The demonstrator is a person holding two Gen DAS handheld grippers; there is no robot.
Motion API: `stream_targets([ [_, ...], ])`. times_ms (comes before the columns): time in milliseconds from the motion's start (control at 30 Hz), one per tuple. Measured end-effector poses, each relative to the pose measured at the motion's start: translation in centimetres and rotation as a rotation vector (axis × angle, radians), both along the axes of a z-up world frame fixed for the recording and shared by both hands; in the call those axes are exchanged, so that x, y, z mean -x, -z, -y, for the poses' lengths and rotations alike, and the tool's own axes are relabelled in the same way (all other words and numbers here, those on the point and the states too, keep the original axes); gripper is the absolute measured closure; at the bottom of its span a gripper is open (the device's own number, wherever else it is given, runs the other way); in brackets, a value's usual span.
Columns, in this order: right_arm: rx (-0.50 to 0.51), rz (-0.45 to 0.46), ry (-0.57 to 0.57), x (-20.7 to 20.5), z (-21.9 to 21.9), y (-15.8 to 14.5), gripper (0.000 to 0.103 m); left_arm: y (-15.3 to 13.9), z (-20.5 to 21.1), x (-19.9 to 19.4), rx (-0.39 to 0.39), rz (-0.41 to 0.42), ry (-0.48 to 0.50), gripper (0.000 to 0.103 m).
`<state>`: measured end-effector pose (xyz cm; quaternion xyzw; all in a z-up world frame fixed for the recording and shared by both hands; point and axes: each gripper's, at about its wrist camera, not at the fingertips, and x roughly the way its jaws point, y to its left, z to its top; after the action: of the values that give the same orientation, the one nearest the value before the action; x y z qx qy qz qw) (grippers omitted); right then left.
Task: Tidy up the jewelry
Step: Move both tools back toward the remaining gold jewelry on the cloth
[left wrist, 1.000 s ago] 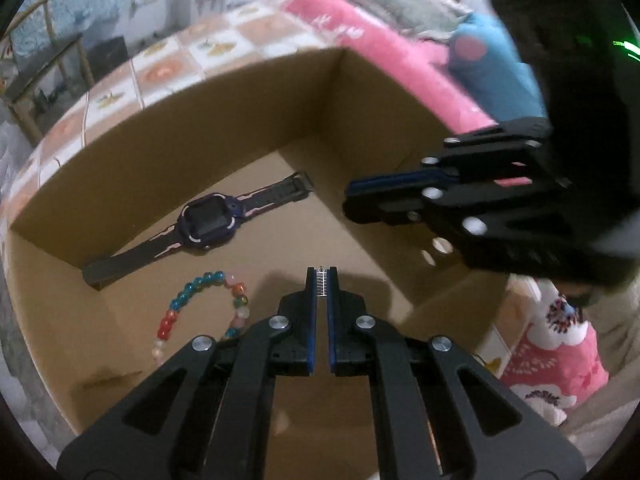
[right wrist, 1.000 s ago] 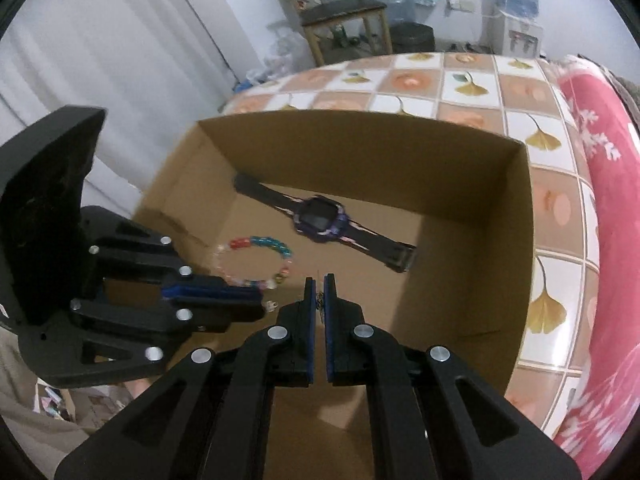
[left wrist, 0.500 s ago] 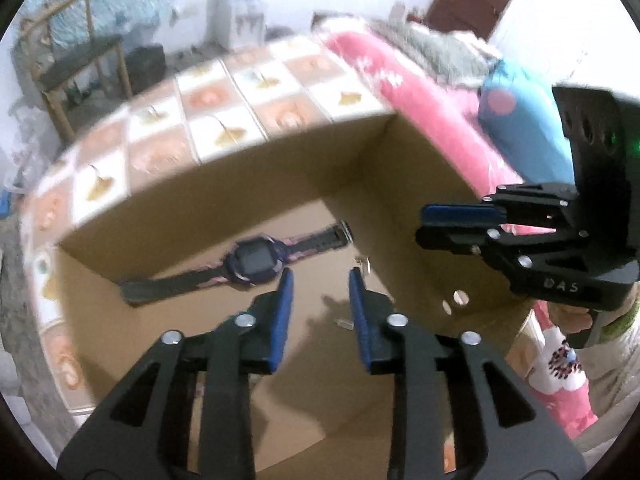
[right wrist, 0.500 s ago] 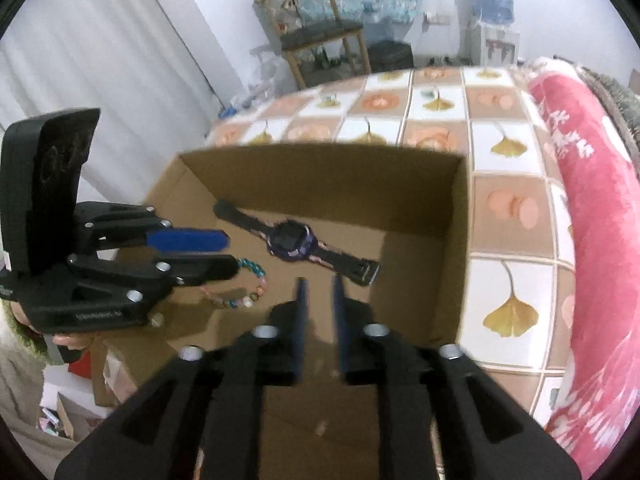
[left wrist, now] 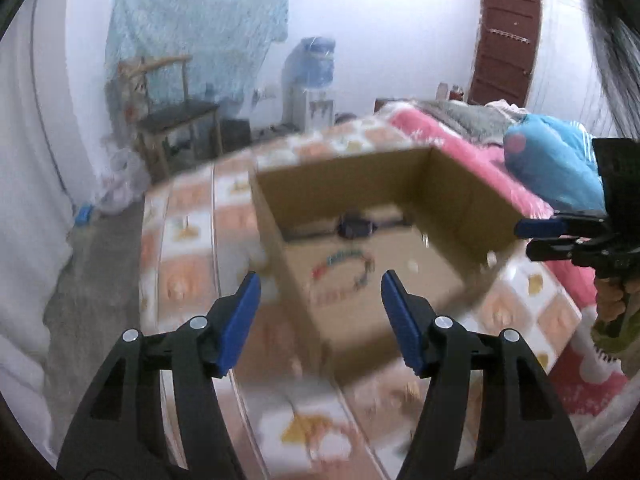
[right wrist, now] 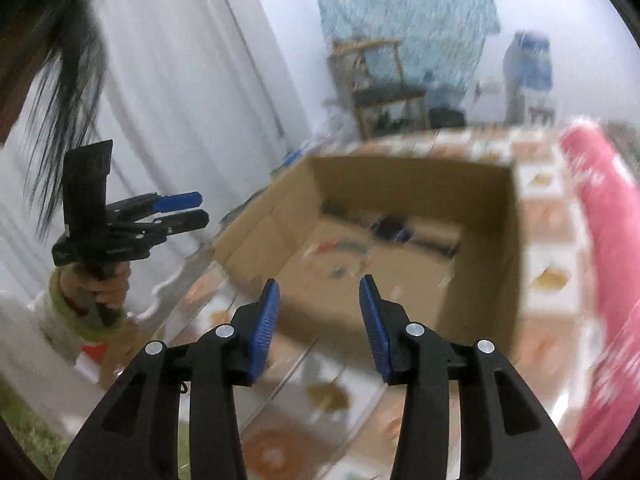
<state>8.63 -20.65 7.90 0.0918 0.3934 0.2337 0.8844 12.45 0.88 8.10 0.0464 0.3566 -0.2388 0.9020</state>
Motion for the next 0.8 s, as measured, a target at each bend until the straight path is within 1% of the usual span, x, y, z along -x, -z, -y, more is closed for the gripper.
stream_targets([
  [100,-0.027,-0.096,-0.006,0.4,-1.7,3.2,0.062,2.7,-0.7,1.6,0.041,-0.081,0.005,0.043],
  [133,-0.048,-0.147,-0.015,0.4,-2.5,4.7,0.062,3.8,-0.7,1.9,0.055,-0.115,0.006,0.043],
  [167,-0.055,-0.169,-0.016,0.4,-2.9,5.4,0.062,4.5,-0.8,2.1,0.059,-0.141,0.004,0.043],
  [200,-0.058,-0.196,-0.025,0.5,-3.5,6.3,0.062,5.2,-0.7,2.4,0.052,-0.163,0.006,0.043],
  [300,-0.033,-0.228,-0.04,0.9,-5.3,7.8,0.062,6.9,0.1,3.5,0.029,-0.187,0.027,0.043],
  [400,0.004,-0.229,-0.047,1.6,-6.6,8.5,0.062,7.8,1.1,4.4,0.005,-0.189,0.075,0.043],
  [467,0.019,-0.228,-0.047,1.7,-7.1,8.8,0.063,8.4,2.0,4.8,-0.043,-0.174,0.101,0.045],
  [533,0.026,-0.226,-0.042,1.7,-7.2,9.0,0.064,8.8,2.7,5.1,-0.093,-0.156,0.117,0.055],
  [567,0.028,-0.225,-0.041,1.8,-7.2,8.9,0.066,9.0,3.1,5.0,-0.115,-0.153,0.129,0.058],
  [633,0.038,-0.218,-0.037,1.9,-7.2,8.9,0.066,9.3,3.5,4.9,-0.132,-0.155,0.149,0.062],
  [700,0.046,-0.211,-0.032,2.2,-7.2,8.8,0.066,9.7,3.8,5.2,-0.152,-0.159,0.157,0.07],
  [767,0.048,-0.209,-0.029,2.2,-7.2,8.9,0.066,10.0,4.0,5.1,-0.171,-0.163,0.162,0.072],
  [800,0.05,-0.206,-0.027,2.4,-7.0,8.7,0.066,10.2,4.2,5.0,-0.18,-0.164,0.164,0.075],
])
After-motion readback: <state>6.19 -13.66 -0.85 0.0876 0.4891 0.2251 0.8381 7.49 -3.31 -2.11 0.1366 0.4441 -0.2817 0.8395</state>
